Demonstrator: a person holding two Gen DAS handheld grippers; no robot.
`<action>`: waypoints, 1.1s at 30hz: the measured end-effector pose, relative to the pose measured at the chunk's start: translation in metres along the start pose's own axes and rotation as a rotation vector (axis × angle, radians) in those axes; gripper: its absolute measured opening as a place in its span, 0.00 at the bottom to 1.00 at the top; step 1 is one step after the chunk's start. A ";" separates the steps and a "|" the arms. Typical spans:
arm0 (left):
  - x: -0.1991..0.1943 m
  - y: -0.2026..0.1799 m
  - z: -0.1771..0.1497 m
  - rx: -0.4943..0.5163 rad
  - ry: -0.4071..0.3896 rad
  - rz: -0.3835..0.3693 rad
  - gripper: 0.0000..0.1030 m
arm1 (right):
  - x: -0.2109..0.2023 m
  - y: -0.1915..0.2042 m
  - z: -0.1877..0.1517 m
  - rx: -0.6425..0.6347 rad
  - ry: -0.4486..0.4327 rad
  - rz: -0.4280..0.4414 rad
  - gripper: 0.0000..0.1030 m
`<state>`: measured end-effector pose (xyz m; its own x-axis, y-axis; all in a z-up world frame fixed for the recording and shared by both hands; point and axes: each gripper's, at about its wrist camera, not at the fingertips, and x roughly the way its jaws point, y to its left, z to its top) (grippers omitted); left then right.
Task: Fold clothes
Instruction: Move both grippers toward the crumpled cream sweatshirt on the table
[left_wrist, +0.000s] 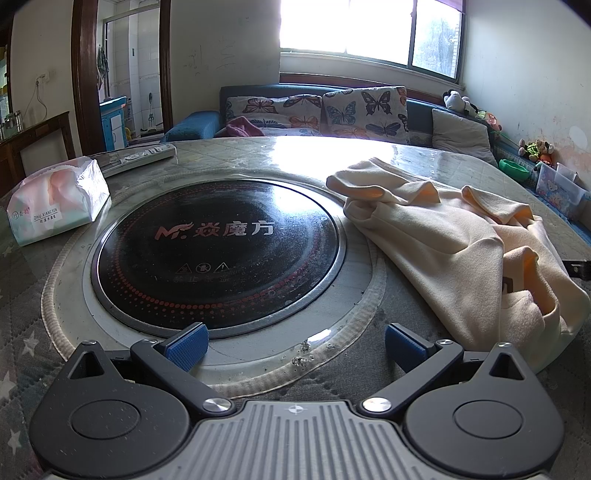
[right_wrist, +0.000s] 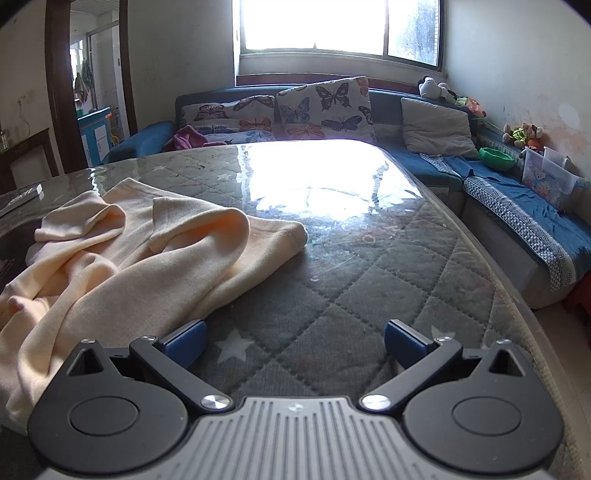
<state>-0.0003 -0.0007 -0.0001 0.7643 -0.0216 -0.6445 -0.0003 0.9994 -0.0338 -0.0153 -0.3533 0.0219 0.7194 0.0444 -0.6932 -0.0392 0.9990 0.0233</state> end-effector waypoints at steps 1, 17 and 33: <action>0.000 0.000 0.000 -0.002 0.001 0.003 1.00 | 0.000 0.000 0.001 0.002 0.007 0.006 1.00; -0.005 -0.008 -0.002 -0.027 0.008 0.054 1.00 | -0.072 0.018 -0.032 0.012 -0.098 0.079 1.00; -0.040 -0.036 0.001 -0.029 0.001 -0.003 1.00 | -0.098 0.046 -0.043 -0.018 -0.109 0.163 1.00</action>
<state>-0.0304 -0.0358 0.0277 0.7637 -0.0245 -0.6451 -0.0168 0.9982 -0.0578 -0.1175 -0.3124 0.0605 0.7730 0.2079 -0.5993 -0.1734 0.9780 0.1156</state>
